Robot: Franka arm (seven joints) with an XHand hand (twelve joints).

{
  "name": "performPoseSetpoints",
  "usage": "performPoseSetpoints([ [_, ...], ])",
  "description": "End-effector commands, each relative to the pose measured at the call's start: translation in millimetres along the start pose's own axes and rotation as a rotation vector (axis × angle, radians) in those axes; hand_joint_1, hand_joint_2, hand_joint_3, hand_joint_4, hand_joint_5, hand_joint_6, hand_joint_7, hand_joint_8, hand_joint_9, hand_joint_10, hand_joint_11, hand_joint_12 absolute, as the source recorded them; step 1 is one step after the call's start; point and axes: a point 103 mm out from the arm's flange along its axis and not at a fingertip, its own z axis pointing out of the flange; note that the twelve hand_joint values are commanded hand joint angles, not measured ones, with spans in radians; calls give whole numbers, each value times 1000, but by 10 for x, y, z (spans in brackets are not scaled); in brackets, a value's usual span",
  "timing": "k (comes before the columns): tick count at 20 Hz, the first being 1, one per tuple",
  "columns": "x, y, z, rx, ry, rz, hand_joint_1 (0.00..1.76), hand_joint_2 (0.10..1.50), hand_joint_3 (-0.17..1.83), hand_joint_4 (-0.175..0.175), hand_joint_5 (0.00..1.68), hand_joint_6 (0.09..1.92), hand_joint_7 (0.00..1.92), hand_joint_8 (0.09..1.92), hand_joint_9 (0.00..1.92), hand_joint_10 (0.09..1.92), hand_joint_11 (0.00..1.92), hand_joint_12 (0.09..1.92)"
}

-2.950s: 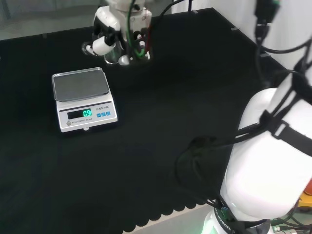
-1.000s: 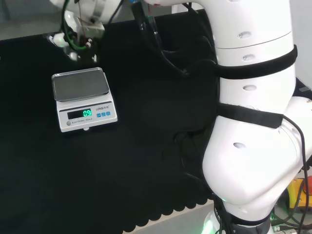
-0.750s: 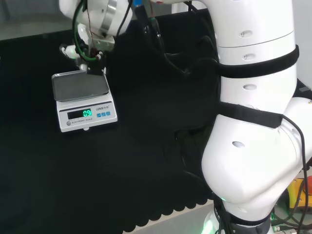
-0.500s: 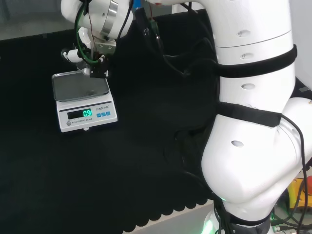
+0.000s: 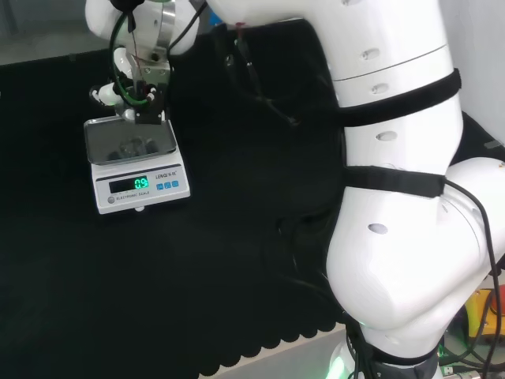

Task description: Put the beaker on the electronic balance.

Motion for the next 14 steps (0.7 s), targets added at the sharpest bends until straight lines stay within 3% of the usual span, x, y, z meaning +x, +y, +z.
performPoseSetpoints([
  [1,-33,-118,290,159,-95,-53,1194,684,688,-175,1190,821,1777,390,1920,461,1662,654],
  [10,-41,-161,336,160,-95,-29,1193,683,690,-175,1189,824,1775,392,1920,461,1660,658],
  [11,-244,-210,275,140,-66,-22,1193,683,690,-175,1189,824,1775,392,1920,461,1659,659],
  [14,-281,-231,243,119,-58,-13,1193,683,691,-175,1189,825,1774,393,1920,461,1660,660],
])
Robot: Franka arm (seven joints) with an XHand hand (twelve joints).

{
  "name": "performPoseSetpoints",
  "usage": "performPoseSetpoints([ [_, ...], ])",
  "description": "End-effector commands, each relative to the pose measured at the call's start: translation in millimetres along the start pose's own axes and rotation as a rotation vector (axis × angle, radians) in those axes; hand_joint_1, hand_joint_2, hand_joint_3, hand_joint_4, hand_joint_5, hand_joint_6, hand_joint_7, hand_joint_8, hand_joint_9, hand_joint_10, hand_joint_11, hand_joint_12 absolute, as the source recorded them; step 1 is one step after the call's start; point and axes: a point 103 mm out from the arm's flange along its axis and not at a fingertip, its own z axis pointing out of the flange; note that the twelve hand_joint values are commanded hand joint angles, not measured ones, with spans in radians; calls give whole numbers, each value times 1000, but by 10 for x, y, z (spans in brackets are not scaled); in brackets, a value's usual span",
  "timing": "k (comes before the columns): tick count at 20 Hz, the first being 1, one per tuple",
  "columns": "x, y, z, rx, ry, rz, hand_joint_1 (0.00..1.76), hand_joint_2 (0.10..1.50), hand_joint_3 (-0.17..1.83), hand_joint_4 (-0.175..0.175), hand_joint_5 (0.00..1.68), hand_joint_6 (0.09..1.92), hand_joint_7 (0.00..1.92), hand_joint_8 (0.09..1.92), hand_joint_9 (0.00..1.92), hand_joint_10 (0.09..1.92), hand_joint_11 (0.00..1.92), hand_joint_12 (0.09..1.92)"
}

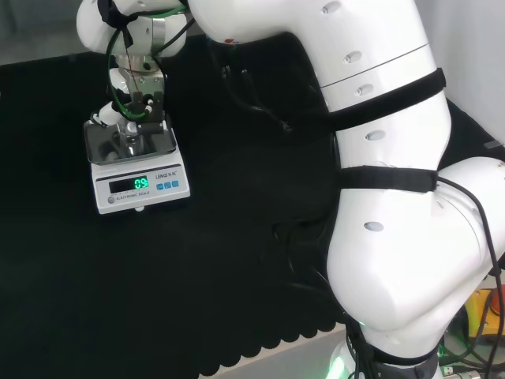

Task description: Put the beaker on the electronic balance.

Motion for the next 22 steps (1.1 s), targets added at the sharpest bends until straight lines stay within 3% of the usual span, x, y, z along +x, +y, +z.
performPoseSetpoints([
  [1,-196,-110,-23,-40,33,22,1193,683,691,-175,1188,826,1774,394,1920,461,1660,661],
  [7,-107,-146,-124,-146,69,40,1193,683,692,-175,1188,827,1773,395,1920,460,1661,663],
  [12,-221,-204,-172,-188,108,51,1193,682,693,-175,1187,829,1773,397,1920,460,1659,664],
  [13,-204,-232,-187,-201,125,30,1193,682,694,-175,1187,829,1771,397,1920,460,1660,665],
  [15,-199,-256,-224,-151,156,24,1111,630,754,-173,1151,805,1715,413,1896,430,1700,700],
  [17,-159,-254,-298,-74,155,10,847,571,652,-166,697,817,1304,556,1571,335,1391,910],
  [19,-100,-261,-379,-48,151,-9,591,591,423,-140,338,554,642,731,1009,292,883,1185],
  [20,-78,-264,-401,-45,149,-23,521,617,321,-132,263,396,410,812,748,414,683,1284],
  [22,-36,-257,-410,-34,141,-23,456,657,193,-123,219,198,169,890,378,751,451,1408],
])
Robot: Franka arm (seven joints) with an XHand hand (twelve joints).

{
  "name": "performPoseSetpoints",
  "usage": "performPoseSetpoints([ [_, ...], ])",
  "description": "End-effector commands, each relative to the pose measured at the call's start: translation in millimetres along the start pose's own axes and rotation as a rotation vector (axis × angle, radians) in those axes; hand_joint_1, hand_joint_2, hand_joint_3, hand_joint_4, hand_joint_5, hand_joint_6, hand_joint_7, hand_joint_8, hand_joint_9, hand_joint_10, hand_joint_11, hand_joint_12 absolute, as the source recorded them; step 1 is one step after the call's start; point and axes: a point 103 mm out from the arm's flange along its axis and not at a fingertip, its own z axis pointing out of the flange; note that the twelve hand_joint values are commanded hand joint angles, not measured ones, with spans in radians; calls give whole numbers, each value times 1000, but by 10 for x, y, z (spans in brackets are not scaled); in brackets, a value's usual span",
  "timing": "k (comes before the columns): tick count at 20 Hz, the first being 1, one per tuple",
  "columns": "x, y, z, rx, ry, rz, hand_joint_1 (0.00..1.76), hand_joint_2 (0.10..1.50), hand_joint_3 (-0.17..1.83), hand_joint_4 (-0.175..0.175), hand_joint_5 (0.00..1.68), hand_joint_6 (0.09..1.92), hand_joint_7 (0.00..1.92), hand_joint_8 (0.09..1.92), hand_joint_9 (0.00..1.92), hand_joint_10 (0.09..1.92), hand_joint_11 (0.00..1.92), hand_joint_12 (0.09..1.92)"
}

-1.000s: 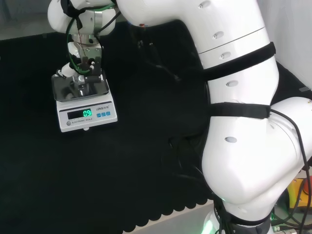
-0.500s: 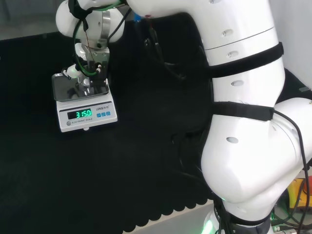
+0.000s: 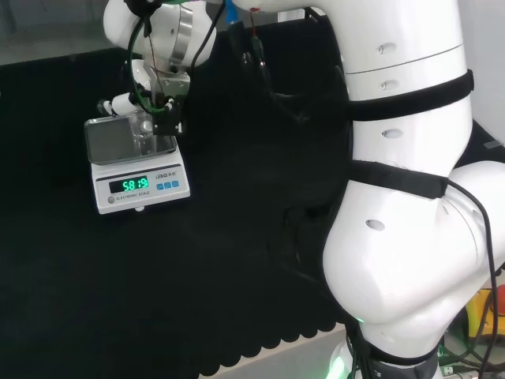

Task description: Put the beaker on the electronic balance.

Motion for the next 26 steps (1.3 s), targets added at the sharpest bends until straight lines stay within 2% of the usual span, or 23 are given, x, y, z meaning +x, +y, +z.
performPoseSetpoints([
  [1,239,-16,-160,111,17,-25,440,668,159,-121,215,145,103,901,269,861,379,1446],
  [3,248,-13,-148,124,18,-39,422,681,121,-118,215,90,39,908,160,968,299,1486],
  [5,237,-10,-163,129,33,-50,414,686,109,-117,217,87,17,908,122,996,266,1496],
  [7,239,-1,-210,123,84,-66,408,689,101,-117,220,87,4,897,98,1002,237,1503],
  [8,178,1,-260,128,139,-86,405,691,96,-116,222,87,1,875,74,1003,205,1512],
  [9,96,-3,-321,142,214,-134,402,693,91,-115,222,87,0,846,45,1003,160,1525],
  [10,14,7,-395,180,302,-199,401,696,85,-114,223,87,0,822,23,1000,122,1538],
  [11,-75,11,-494,223,391,-237,402,698,82,-113,223,87,0,808,11,997,96,1546],
  [13,-259,-9,-749,261,543,-280,428,720,84,-114,210,87,0,789,2,984,53,1556],
  [15,-427,-67,-1080,252,612,-307,444,736,82,-116,214,87,14,834,12,995,37,1567],
  [17,-664,-210,-1457,244,648,-331,454,744,78,-116,238,87,58,872,46,1002,57,1564],
  [19,-834,-382,-1821,220,647,-348,458,748,75,-117,259,87,97,887,80,998,81,1556],
  [22,-1005,-680,-2344,131,615,-346,459,752,70,-117,297,87,158,896,138,983,114,1544],
  [26,-1275,-1120,-2854,50,580,-334,458,755,65,-116,316,87,191,893,168,968,133,1536],
])
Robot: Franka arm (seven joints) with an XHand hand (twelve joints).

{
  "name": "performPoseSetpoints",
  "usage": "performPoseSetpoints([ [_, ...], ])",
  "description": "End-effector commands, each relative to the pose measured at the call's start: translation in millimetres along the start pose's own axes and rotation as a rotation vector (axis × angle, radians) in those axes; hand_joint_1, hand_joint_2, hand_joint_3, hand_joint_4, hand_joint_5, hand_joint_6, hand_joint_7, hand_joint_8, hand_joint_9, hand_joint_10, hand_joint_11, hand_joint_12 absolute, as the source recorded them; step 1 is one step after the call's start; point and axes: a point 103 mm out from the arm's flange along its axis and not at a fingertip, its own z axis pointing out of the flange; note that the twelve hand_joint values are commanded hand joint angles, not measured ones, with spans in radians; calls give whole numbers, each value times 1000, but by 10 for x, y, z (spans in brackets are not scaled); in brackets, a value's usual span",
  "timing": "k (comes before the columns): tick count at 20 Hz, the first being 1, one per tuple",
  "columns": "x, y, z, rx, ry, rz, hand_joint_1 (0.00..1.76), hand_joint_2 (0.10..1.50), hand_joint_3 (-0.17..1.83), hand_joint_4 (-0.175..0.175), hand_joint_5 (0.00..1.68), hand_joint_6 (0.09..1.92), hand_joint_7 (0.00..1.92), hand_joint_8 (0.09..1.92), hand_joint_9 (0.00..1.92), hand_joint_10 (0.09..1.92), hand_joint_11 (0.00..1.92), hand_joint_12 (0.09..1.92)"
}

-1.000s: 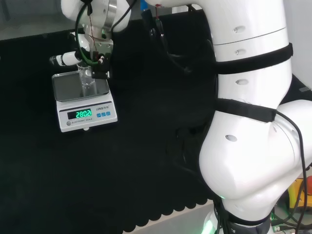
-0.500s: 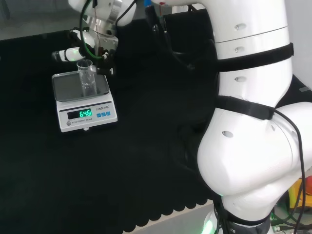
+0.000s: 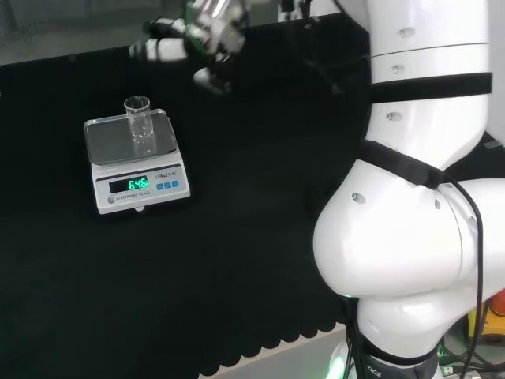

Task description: Put the beaker on the electronic balance.

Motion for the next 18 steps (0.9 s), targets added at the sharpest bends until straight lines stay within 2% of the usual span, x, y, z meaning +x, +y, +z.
performPoseSetpoints([
  [1,329,-1452,-1422,-155,111,-153,457,755,65,-116,318,87,194,893,171,966,136,1536],
  [5,281,-1716,-1584,-164,73,-145,450,758,65,-113,332,87,212,895,185,965,147,1536],
  [8,276,-1768,-1599,-164,63,-172,446,761,65,-112,341,87,223,896,193,963,153,1535],
  [12,289,-1781,-1562,-207,89,-198,445,767,65,-112,350,87,235,894,204,960,160,1532],
  [14,290,-1762,-1500,-238,103,-182,446,771,66,-111,356,87,244,895,210,959,167,1532],
  [18,256,-1634,-1260,-297,148,-112,450,778,67,-108,368,87,254,893,218,955,180,1528],
])
